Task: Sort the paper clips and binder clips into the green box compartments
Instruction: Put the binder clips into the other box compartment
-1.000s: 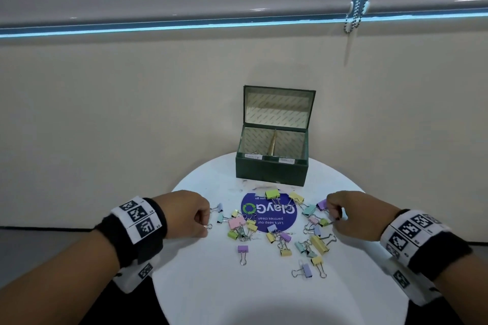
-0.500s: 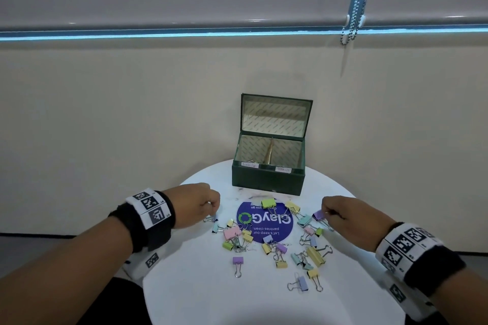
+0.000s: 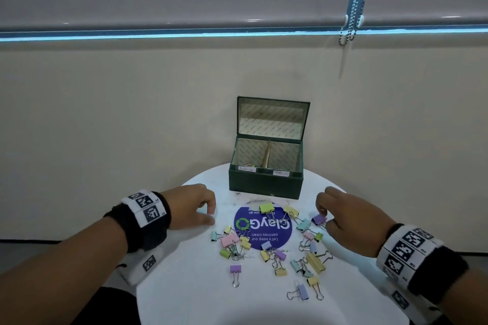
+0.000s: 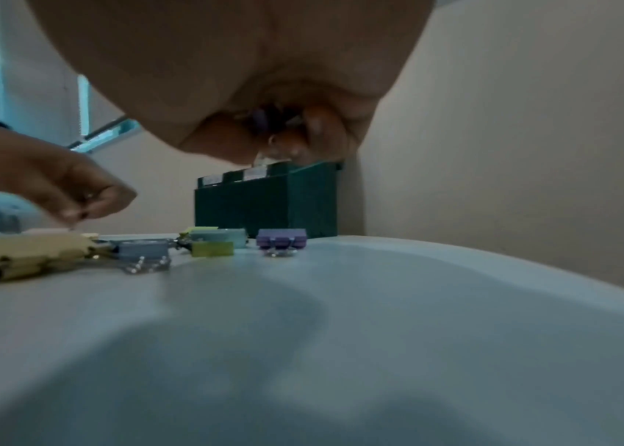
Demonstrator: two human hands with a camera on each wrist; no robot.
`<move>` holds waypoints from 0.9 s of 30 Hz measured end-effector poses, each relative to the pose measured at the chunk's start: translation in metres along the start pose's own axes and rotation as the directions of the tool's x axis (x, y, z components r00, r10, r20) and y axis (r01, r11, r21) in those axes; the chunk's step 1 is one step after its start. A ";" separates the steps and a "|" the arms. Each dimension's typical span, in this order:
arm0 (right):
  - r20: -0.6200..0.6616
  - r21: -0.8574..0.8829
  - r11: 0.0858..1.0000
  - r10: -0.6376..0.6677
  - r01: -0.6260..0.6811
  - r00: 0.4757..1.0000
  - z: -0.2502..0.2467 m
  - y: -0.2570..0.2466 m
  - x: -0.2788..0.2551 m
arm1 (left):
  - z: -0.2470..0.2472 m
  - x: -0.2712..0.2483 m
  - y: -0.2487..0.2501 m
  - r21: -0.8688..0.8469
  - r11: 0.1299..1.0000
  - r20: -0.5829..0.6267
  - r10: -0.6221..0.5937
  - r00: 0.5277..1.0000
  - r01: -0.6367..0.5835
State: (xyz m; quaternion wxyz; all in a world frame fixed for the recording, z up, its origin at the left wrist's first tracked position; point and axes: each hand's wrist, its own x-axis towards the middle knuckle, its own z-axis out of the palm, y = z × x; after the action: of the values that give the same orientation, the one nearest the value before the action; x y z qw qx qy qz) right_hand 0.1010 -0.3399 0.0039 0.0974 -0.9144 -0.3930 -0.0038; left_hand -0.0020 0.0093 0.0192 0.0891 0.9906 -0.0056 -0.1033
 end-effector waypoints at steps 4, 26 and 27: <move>-0.029 0.192 0.981 -0.005 0.011 1.000 -0.018 -0.022 0.034 | -0.025 0.017 0.004 -0.238 0.971 -0.155 -0.044 0.987 0.006; -0.312 0.365 0.929 0.066 0.055 0.948 0.002 -0.040 0.086 | -0.032 0.073 0.038 -0.627 0.775 -0.192 -0.048 0.980 -0.085; -0.312 0.331 0.942 0.061 0.048 0.948 0.003 -0.034 0.077 | -0.031 0.067 0.038 -0.591 0.800 -0.206 -0.031 0.978 -0.099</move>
State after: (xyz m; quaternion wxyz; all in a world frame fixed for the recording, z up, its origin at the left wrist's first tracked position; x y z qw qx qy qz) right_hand 0.1297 -0.2615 0.0138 0.3131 -0.8731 -0.3641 -0.0839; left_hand 0.0705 -0.0251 0.0419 0.3991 0.9167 0.0184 0.0045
